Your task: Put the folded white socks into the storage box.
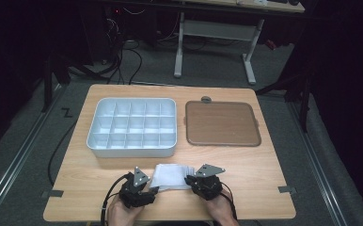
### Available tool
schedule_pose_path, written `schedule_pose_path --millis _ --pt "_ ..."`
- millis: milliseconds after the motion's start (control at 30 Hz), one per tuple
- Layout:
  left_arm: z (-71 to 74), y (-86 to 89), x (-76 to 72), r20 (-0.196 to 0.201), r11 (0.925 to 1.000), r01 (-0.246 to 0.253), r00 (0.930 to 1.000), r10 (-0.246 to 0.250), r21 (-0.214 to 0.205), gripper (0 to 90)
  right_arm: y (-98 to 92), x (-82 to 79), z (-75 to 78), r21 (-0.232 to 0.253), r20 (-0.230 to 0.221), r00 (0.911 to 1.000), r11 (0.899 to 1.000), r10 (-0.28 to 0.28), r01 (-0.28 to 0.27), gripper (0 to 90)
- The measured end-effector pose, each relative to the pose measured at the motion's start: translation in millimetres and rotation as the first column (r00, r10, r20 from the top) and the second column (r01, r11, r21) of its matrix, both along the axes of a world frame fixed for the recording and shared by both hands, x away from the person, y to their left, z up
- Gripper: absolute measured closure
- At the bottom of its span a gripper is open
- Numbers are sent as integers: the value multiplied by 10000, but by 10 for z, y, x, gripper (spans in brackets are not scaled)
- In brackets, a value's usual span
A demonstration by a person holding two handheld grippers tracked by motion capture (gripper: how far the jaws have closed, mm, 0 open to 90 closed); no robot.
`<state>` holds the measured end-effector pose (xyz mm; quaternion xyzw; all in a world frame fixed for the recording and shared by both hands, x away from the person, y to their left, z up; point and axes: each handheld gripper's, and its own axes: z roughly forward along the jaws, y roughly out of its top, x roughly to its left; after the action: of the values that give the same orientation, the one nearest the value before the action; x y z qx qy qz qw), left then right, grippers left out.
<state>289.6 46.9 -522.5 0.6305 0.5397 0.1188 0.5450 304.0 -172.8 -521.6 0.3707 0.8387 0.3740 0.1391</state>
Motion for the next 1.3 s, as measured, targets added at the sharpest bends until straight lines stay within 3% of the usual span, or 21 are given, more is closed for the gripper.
schedule_pose_path --millis 100,367,400,467,567,600,1133,1300 --pt "70 -19 19 161 9996 100 9998 -96 -278 428 -1 14 -1 -61 -26 10000 10000 -57 57 837" --pt "107 -121 202 -38 9968 256 9997 -259 -754 474 -10 42 -5 -72 -26 10000 10000 -14 13 837" --pt "75 -128 258 -260 9976 192 9994 -210 -665 503 -9 51 -6 -87 10 10000 10000 -12 12 837" --pt "47 -136 277 -308 9984 199 9993 -216 -531 522 -11 57 -5 -117 39 10000 9999 -1 1 837" --pt "-57 -155 303 -526 9995 312 9981 -306 110 578 -17 65 -9 -15 -13 9999 9999 -100 100 835" --pt "-73 -157 306 -652 9995 320 9974 -319 13 584 -17 65 -7 -33 -38 9999 9999 -107 107 834" --pt "-42 -127 308 -1150 9997 128 9933 -149 -194 568 1 57 23 -141 -93 9999 9999 -92 91 773" --pt "81 -53 314 -1260 9980 96 9919 -174 -620 473 -5 18 124 -57 -13 10000 9999 -95 95 746"
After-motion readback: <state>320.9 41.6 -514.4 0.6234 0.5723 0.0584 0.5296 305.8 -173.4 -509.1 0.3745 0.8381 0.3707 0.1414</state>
